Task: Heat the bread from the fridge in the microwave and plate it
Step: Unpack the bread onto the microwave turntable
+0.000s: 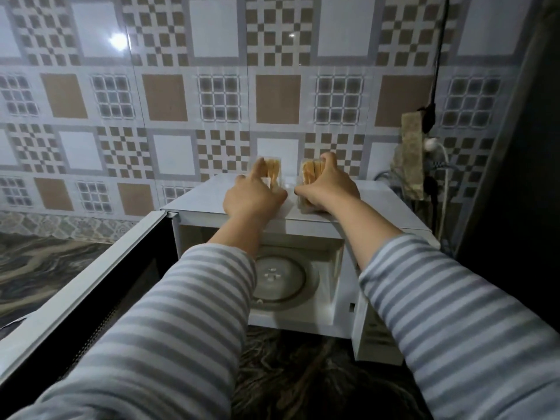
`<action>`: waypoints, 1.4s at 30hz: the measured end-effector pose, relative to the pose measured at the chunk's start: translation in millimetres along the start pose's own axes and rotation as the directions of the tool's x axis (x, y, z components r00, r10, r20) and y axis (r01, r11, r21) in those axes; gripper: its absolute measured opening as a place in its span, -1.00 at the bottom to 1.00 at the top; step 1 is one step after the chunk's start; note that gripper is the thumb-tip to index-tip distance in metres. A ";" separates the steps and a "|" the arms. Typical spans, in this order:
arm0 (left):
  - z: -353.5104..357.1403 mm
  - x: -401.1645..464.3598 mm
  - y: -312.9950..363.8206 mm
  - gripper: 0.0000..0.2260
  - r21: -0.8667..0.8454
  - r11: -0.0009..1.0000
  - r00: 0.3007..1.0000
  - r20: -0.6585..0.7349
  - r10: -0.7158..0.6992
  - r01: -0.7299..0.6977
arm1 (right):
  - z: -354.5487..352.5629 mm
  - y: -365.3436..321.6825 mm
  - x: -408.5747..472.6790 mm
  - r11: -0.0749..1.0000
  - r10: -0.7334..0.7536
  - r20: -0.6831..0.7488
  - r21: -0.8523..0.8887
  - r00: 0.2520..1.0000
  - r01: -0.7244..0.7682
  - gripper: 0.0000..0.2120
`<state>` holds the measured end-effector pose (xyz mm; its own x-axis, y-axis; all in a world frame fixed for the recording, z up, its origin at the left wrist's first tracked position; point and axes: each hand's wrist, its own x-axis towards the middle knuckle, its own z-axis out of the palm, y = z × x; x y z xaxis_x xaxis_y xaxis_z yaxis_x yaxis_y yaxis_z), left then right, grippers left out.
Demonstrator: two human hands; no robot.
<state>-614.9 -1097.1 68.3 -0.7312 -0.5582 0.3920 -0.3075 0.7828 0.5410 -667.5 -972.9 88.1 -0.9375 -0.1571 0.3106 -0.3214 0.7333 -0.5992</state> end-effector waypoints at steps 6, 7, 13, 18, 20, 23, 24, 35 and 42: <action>-18.7 -39.6 -2.2 -0.34 -0.066 0.998 0.999 -0.045 -0.027 0.024 | -17.4 -0.1 -43.0 0.999 0.021 -0.044 0.028 0.999 -0.019 -0.22; -23.3 -49.2 -3.0 -0.34 -0.093 0.995 0.998 -0.052 -0.022 0.017 | -22.4 0.5 -54.0 0.999 0.016 -0.051 0.038 0.999 -0.014 -0.25; -39.3 -140.0 -17.3 -0.38 -0.216 0.973 0.992 -0.111 0.062 -0.085 | -39.3 14.2 -143.9 1.000 -0.023 -0.163 0.008 0.986 0.025 -0.31; -34.1 -228.0 -45.3 -0.35 -0.253 0.958 0.985 -0.143 0.101 -0.135 | -32.8 44.7 -227.4 0.998 -0.046 -0.213 0.039 0.976 0.056 -0.29; -24.8 -259.7 -58.6 -0.34 -0.298 0.949 0.992 -0.094 0.079 -0.104 | -24.8 62.2 -255.5 0.999 -0.012 -0.183 0.032 0.983 0.018 -0.29; -9.7 -300.2 -78.5 -0.36 -0.362 0.929 0.997 -0.062 0.050 -0.070 | -6.8 91.2 -288.2 0.998 0.063 -0.121 0.038 0.991 -0.059 -0.27; -5.5 -311.0 -84.6 -0.36 -0.319 0.946 0.998 -0.045 0.043 -0.055 | -0.1 100.6 -297.3 0.996 0.084 -0.103 0.044 0.991 -0.080 -0.27; 45.9 -367.0 -124.2 -0.30 -0.049 0.973 0.967 0.135 -0.217 0.225 | 61.0 186.7 -332.2 0.985 0.109 0.137 0.118 0.985 -0.126 -0.21; 63.9 -369.2 -126.9 -0.39 -0.133 0.968 0.971 0.145 -0.192 0.211 | 69.3 194.4 -315.0 0.992 -0.064 0.174 -0.095 0.983 0.082 -0.22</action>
<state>-344.9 -972.8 -192.6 -0.7390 -0.6521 0.1694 -0.3713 0.6039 0.7053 -444.0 -826.7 -177.3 -0.9238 -0.3167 0.2153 -0.3829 0.7775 -0.4988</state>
